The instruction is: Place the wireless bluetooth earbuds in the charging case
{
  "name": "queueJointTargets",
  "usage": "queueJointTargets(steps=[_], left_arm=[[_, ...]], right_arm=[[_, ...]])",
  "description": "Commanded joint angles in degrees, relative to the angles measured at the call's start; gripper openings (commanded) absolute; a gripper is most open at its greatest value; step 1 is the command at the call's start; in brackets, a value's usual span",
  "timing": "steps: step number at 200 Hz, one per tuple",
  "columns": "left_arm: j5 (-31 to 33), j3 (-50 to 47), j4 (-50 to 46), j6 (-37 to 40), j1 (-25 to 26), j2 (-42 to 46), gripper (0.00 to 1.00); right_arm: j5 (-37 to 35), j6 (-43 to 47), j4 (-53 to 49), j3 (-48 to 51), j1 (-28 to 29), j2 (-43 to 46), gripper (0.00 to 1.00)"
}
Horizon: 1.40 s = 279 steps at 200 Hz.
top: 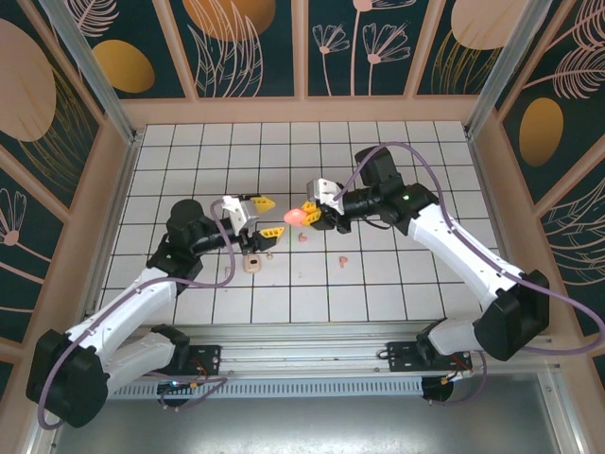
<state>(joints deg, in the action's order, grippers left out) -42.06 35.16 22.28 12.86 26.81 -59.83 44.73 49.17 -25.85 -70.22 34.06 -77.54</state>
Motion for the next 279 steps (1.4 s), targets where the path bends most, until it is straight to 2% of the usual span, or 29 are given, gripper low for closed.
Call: queueJointTargets(steps=[1,45,79,133,150,179,239,265,279], left_arm=[[-0.22,3.24,-10.29,8.5,-0.01,-3.33,0.6],[-1.49,4.66,-12.05,11.66,0.0,-4.54,0.59],[-0.83,5.29,-12.9,12.28,0.0,-5.62,0.61],[-2.91,5.63,-12.05,12.12,0.0,-5.93,0.59],[-3.35,4.96,-10.42,11.5,-0.04,-5.55,0.54],[-3.98,4.97,-10.11,10.9,-0.04,-5.65,0.35],[-6.21,4.76,-9.13,10.49,0.0,-5.66,0.2],[-6.37,3.38,-5.19,7.8,0.0,-4.56,0.16],[-6.39,2.3,-2.9,7.1,0.0,-3.65,0.15]], right_arm=[[-13.29,0.73,0.16,-0.09,0.5,1.42,0.12],[-20.56,7.21,-3.68,-1.36,4.96,0.24,0.11],[-16.66,8.2,-6.99,-4.08,6.4,-2.6,0.13],[-11.66,8.84,-8.09,-6.34,7.33,-5.28,0.13],[-10.94,9.01,-7.76,-6.66,7.49,-5.84,0.13],[-10.59,9.1,-7.63,-7.25,8.02,-6.86,0.13],[-10.01,8.54,-4.85,-6.7,8.17,-7.11,0.14],[-9.81,6.53,-1.58,-3.75,7.25,-4.79,0.21],[-7.85,4.49,1.67,-0.58,5.97,-2.31,0.32]])
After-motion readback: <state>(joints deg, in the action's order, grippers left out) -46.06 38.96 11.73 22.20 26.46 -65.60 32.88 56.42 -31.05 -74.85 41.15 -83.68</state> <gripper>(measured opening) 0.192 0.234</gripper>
